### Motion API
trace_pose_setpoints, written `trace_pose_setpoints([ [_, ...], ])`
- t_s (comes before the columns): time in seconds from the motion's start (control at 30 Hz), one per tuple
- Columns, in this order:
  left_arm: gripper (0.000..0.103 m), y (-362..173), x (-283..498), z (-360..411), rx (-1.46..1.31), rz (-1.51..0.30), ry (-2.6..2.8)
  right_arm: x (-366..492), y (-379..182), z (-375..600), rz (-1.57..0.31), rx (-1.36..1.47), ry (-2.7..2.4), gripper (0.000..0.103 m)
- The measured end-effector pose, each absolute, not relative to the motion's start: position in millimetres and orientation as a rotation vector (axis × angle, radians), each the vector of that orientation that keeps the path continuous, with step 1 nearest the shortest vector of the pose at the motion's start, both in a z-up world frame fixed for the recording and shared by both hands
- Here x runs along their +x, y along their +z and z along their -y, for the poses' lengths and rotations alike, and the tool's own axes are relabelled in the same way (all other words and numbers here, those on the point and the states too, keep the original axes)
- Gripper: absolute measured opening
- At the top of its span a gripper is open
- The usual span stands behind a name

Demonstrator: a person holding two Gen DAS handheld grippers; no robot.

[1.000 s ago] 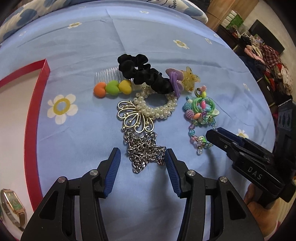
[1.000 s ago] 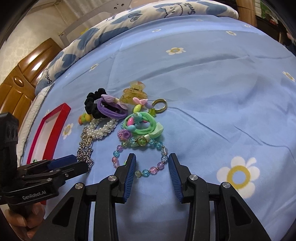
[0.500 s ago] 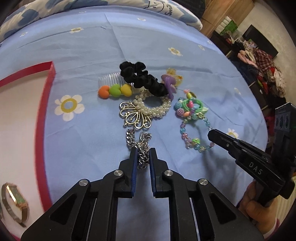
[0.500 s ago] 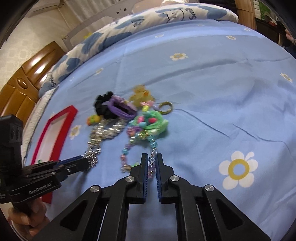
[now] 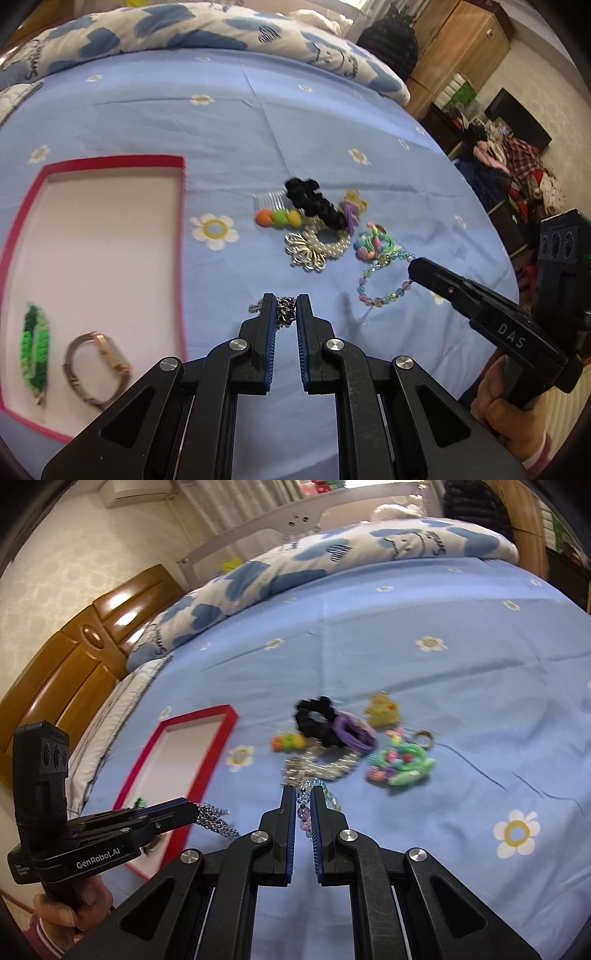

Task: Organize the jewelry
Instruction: 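Grasp the silver chain with the left tool while the right tool grasps the pastel beaded bracelet, then lower the chain and beaded bracelet into the tray and open both tools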

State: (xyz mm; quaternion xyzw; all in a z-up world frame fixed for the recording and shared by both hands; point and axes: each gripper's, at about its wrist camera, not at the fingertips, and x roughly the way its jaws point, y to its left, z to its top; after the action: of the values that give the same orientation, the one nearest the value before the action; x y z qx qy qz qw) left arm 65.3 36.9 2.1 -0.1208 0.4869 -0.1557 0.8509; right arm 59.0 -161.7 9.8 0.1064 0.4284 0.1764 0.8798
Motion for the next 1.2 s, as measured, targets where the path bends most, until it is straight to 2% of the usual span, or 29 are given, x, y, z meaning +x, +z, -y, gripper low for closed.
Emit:
trace_pose_setpoints([
  [0.7,0.009,32.2,54.9,-134.3,-0.357,-0.917,-0.175,62.4,30.8,49.2,-0.887,0.142,0.593,0.007],
  [1.2,0.009,17.3,61.3,-191.7,-0.405,-0.928,-0.054,76.2,19.0,-35.5,-0.934,0.128,0.741,0.007],
])
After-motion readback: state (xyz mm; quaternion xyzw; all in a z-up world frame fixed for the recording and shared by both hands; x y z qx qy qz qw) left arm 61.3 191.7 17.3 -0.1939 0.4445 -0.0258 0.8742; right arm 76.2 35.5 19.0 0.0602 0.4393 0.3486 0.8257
